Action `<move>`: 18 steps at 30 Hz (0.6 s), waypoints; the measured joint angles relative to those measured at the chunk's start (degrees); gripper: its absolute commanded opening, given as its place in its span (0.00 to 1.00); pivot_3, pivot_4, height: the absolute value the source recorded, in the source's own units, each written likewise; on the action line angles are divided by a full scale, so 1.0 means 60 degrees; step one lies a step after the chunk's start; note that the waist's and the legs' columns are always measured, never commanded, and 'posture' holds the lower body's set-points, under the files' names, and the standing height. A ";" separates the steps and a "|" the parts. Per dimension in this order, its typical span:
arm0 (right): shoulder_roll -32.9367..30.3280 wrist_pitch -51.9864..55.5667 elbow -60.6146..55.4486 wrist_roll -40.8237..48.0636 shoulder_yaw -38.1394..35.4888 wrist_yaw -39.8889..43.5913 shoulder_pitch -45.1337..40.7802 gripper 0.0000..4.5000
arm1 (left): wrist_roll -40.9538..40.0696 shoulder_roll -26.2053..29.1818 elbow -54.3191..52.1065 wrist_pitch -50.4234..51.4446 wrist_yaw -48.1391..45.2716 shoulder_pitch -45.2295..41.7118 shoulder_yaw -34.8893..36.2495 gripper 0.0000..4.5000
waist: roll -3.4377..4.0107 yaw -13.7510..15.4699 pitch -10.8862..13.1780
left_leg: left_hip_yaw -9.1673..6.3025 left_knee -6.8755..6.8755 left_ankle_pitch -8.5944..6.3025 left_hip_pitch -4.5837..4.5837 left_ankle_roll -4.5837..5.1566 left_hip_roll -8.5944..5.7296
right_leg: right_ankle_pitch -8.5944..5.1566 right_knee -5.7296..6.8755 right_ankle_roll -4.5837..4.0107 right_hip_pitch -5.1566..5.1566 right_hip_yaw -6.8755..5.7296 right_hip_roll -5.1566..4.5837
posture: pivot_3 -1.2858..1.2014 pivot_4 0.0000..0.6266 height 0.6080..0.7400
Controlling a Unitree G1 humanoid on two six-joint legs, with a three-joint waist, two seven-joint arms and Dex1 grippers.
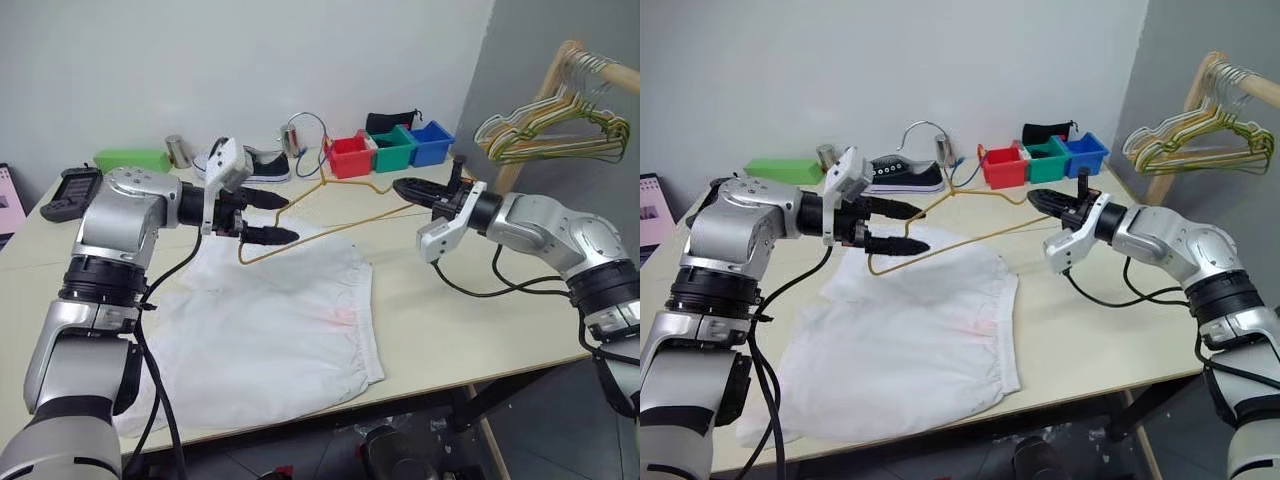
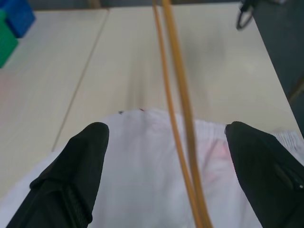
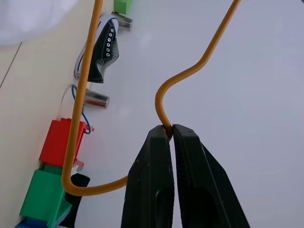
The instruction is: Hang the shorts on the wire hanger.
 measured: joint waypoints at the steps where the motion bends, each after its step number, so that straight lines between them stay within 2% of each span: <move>1: 0.0002 0.0089 0.0005 -0.0034 -0.0001 0.0018 -0.0056 0.00 | 0.0100 0.0001 -0.0058 -0.0024 -0.0021 0.0155 -0.0057 0.93 | 0.0000 -0.0004 0.0000 | -0.0002 0.0000 0.0000 0.0000 0.0000 0.0000 | -0.0001 0.0011 -0.0002 -0.0002 -0.0001 0.0001 | 0.40 0.05 1.00; 3: 0.0001 0.0193 0.0031 -0.0061 -0.0001 0.0037 -0.0084 0.00 | 0.0220 0.0004 -0.0084 -0.0036 -0.0022 0.0354 -0.0103 0.93 | -0.0001 -0.0001 0.0000 | -0.0005 0.0002 0.0001 0.0001 0.0001 0.0000 | -0.0001 0.0017 -0.0003 -0.0004 -0.0004 0.0002 | 0.40 0.04 1.00; 6: 0.0001 0.0298 0.0095 -0.0095 -0.0001 0.0097 -0.0085 0.00 | 0.0469 0.0033 -0.0208 -0.0188 0.0114 0.0475 -0.0181 0.82 | -0.0002 0.0003 -0.0001 | -0.0005 0.0014 0.0001 0.0002 0.0002 -0.0002 | -0.0001 0.0024 -0.0001 0.0000 -0.0001 0.0001 | 0.40 0.04 1.00; 18: 0.0076 0.0391 0.0244 -0.0249 0.0200 0.0389 -0.0083 0.00 | 0.0923 -0.0089 -0.0188 -0.0423 0.0478 0.0476 -0.0263 0.19 | -0.0001 -0.0031 -0.0003 | -0.0005 0.0018 0.0003 0.0008 0.0004 -0.0002 | 0.0000 0.0033 0.0000 0.0001 -0.0001 0.0001 | 0.40 0.03 1.00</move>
